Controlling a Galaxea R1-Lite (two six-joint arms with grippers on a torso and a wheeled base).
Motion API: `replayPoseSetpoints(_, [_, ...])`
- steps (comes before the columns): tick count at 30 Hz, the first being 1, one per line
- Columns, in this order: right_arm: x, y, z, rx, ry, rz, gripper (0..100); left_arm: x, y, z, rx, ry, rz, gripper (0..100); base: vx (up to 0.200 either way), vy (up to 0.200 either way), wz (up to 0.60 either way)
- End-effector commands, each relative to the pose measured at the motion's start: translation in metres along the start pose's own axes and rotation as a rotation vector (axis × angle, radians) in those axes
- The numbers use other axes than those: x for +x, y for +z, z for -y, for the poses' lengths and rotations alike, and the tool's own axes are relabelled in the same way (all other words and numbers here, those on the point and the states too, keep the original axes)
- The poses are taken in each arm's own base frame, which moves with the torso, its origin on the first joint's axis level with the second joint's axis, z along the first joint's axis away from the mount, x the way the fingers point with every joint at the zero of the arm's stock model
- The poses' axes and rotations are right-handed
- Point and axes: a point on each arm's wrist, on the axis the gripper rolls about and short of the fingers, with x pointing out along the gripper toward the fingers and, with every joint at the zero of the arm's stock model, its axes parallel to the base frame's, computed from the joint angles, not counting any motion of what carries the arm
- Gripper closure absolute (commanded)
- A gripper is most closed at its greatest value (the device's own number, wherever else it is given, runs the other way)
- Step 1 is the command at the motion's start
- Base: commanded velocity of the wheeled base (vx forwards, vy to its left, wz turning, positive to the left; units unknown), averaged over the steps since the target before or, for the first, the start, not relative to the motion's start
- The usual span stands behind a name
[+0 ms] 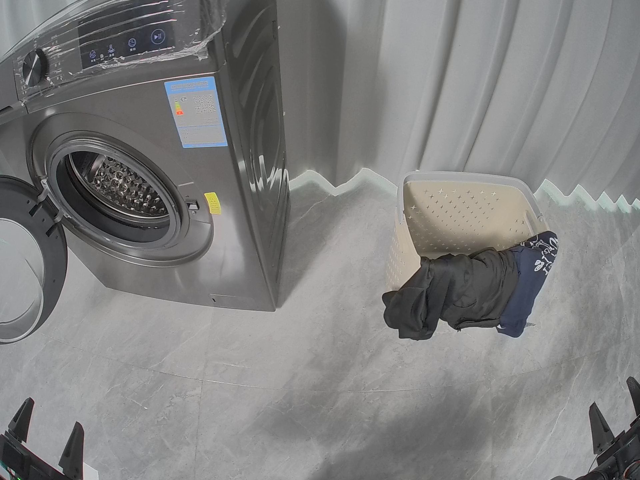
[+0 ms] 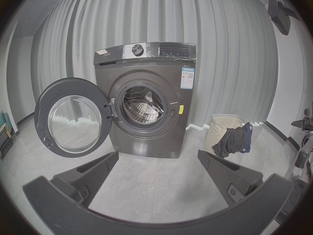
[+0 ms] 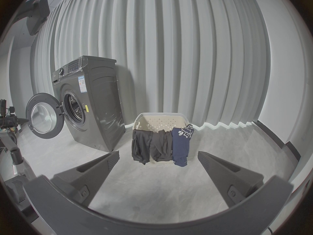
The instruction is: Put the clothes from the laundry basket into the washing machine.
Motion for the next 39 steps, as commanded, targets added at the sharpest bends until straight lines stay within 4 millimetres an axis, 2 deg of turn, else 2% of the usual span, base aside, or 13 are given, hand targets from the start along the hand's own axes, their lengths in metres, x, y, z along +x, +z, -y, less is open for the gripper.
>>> replayPoseSetpoints(1, [0.0001, -0.0048, 0.0, -0.001, 0.0, -0.002, 0, -0.0001, -0.0048, -0.0001, 0.0, 0.0, 0.001, 0, 0.0, -0.2, 0.0])
replayPoseSetpoints(16, [0.0001, -0.0048, 0.0, 0.002, -0.002, -0.002, 0, -0.0001, -0.0048, -0.0001, 0.0, 0.0, 0.001, 0, 0.0, -0.2, 0.0])
replayPoseSetpoints(31, [0.0002, -0.005, 0.0, -0.002, -0.002, -0.005, 0, -0.0001, -0.005, -0.0001, 0.001, 0.0, -0.001, 0, 0.0, 0.0, 0.0])
replayPoseSetpoints(39, [0.0001, -0.0048, 0.0, 0.001, -0.002, -0.002, 0, -0.0001, -0.0048, -0.0001, 0.001, 0.0, 0.001, 0, 0.0, -0.2, 0.0])
